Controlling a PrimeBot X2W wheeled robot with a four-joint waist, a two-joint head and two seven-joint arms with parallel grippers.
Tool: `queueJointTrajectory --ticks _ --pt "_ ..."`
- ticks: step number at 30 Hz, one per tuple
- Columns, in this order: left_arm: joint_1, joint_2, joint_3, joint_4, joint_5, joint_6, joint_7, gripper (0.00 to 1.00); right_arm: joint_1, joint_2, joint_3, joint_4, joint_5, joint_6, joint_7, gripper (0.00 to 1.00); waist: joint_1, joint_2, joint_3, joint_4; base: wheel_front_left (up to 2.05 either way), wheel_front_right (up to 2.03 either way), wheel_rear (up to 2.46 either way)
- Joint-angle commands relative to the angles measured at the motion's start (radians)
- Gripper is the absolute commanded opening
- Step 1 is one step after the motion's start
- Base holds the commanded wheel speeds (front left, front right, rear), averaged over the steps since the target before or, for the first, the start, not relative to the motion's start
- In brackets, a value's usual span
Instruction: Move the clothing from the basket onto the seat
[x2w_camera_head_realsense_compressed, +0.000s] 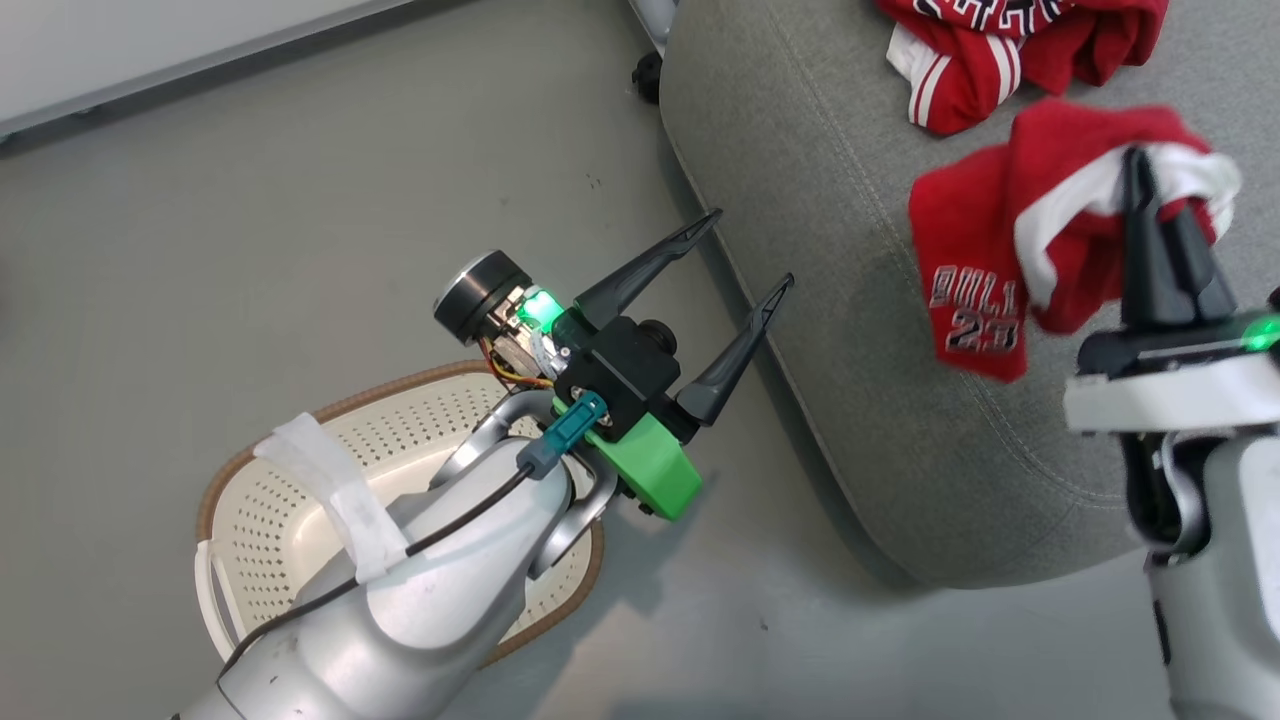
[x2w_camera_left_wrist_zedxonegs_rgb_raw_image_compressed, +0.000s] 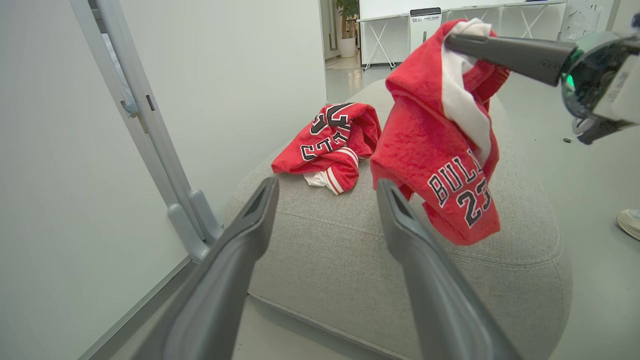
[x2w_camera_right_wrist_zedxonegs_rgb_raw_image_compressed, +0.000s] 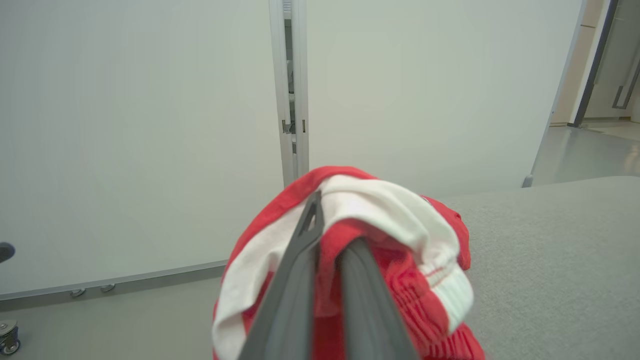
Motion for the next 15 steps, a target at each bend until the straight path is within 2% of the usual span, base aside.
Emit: queueJointTrajectory --ticks 1,8,15 --pt "-0.02 0.01 0.002 -0.007 0.004 0.001 0.003 1.0 -0.058 -0.022 -0.012 -0.007 -0.005 -0.001 -0.004 0.0 0.0 0.0068 0.04 0.006 0.0 0.0 0.0" --pt "-0.062 0.026 0.004 -0.027 0.016 0.003 0.019 1.0 -0.301 -0.096 -0.063 -0.009 -0.024 -0.001 -0.004 0.0 0.0 0.0068 0.136 0.031 0.0 0.0 0.0" --pt "-0.108 0.037 0.007 -0.046 0.028 0.004 0.028 1.0 -0.53 -0.179 -0.102 0.05 -0.041 -0.001 -0.004 0.0 0.0 0.0068 0.241 0.062 0.0 0.0 0.0"
